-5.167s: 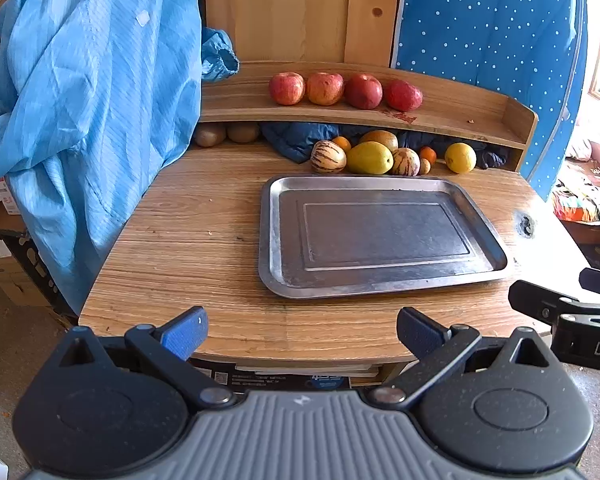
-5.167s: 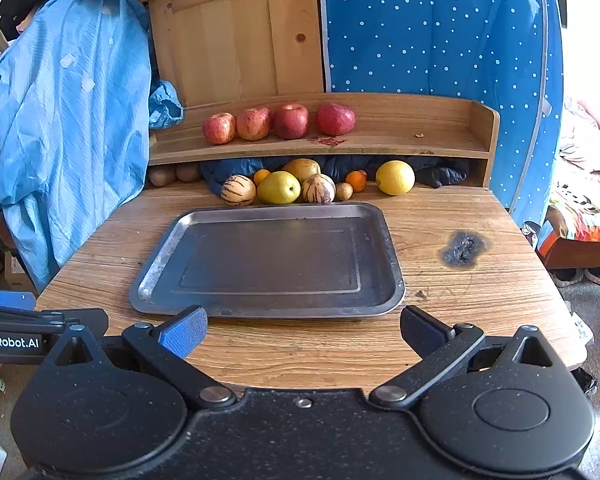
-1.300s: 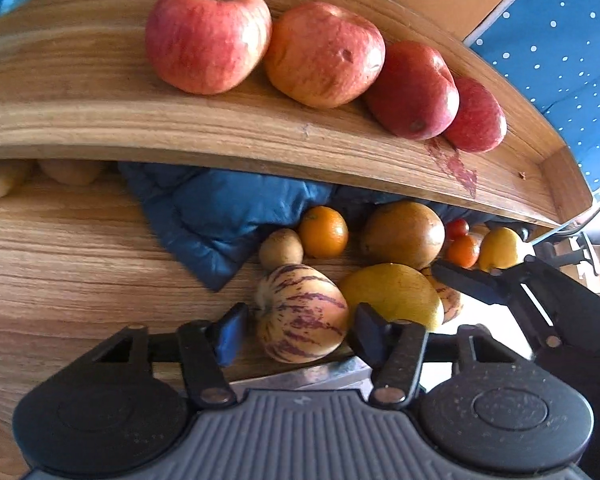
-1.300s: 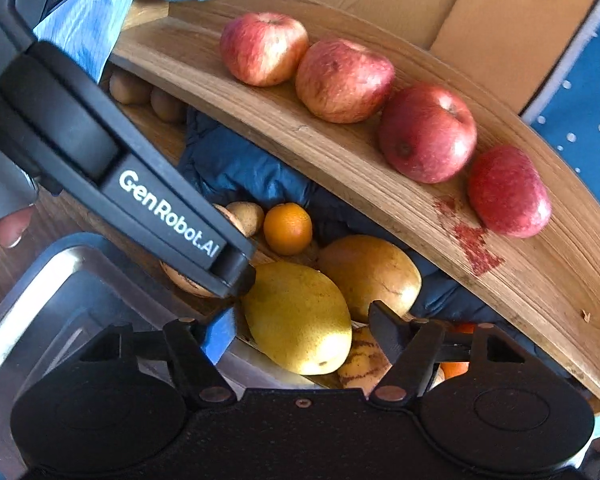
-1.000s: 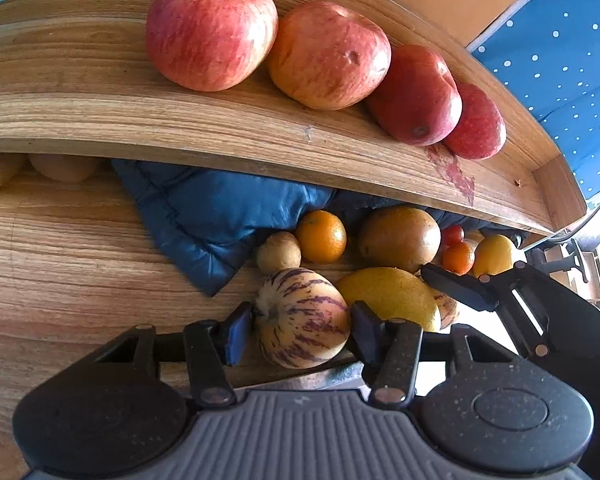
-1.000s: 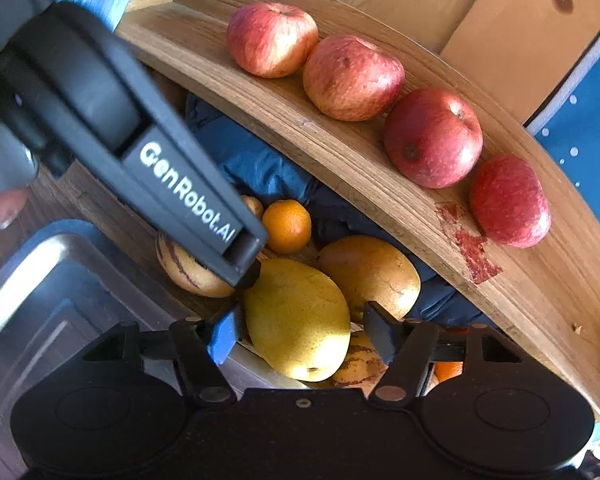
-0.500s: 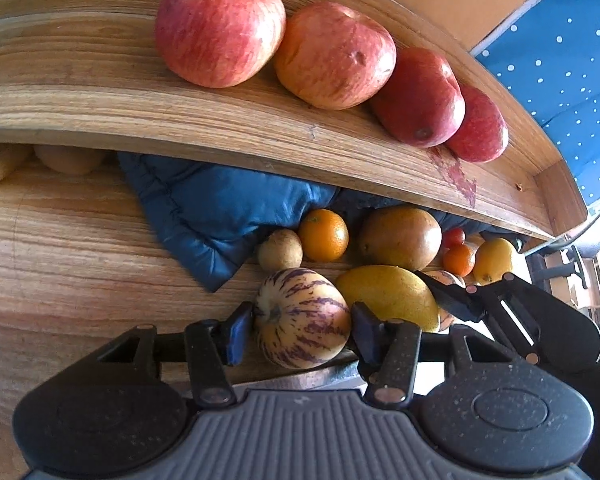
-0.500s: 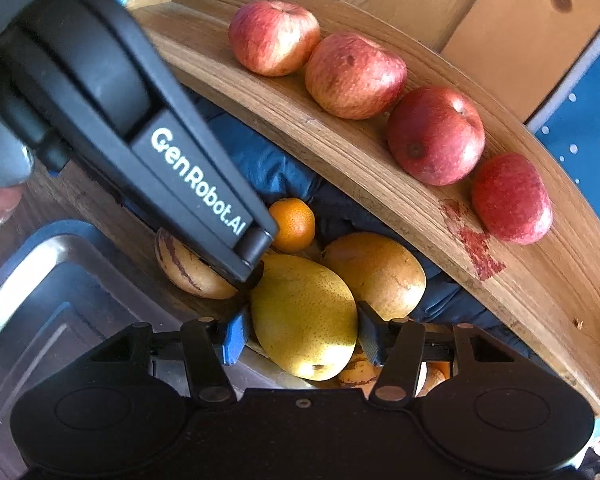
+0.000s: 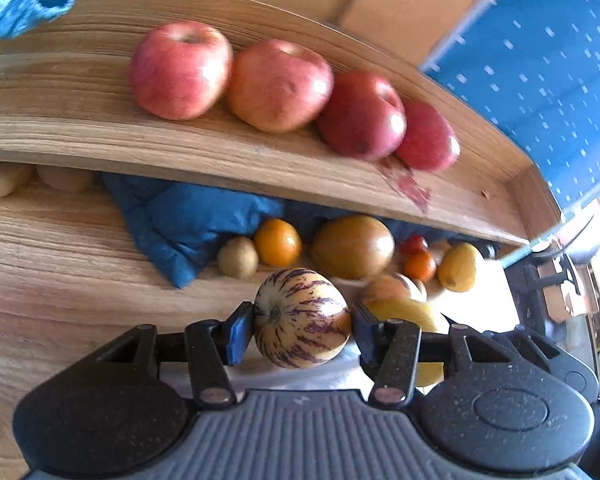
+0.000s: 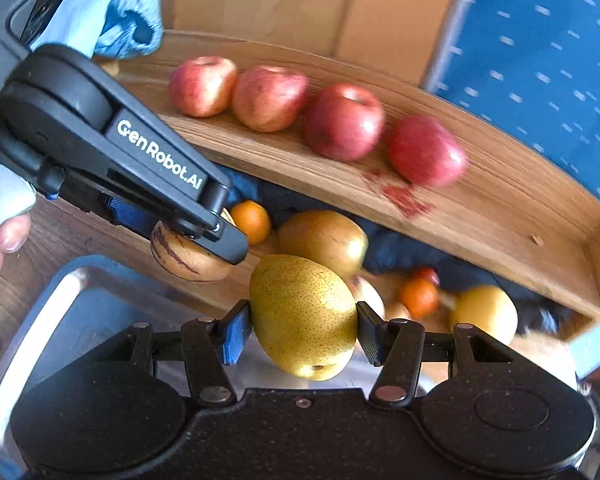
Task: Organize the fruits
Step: 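Close the left tool on the striped melon while the right tool grips the pear, then lower the melon and pear onto the tray and open both tools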
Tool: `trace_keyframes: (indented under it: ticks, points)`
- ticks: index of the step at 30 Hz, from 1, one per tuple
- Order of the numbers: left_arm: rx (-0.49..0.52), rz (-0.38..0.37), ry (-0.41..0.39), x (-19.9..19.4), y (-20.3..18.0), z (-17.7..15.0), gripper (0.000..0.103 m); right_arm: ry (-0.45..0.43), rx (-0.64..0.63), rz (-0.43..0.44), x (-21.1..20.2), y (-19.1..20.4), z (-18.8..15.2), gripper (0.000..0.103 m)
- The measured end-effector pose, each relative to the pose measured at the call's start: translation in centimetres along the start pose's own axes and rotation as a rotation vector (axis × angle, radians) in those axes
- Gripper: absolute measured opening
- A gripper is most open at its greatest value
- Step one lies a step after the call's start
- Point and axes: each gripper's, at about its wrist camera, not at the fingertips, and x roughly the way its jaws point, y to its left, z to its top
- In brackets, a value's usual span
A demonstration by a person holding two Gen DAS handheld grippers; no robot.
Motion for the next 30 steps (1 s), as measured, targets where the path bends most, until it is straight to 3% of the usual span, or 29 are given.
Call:
trace_keyframes:
  ticks: [8,15,30]
  points:
    - [0.108,-0.042,0.069,1.5,-5.5,-3.5,0.056,0.046,0.101,-0.07,-4.6,-2.5,-5.4,0.057]
    - [0.184,-0.07,0.13,2.6,-9.6,-6.9,0.056,0.107,0.139,-0.071,-6.8,-3.5,-9.7,0.057]
    - [0.174,0.027,0.162,2.8,-10.7,-10.6,0.056,0.111,0.113,-0.009,-7.4,-3.3,-12.3,0.058]
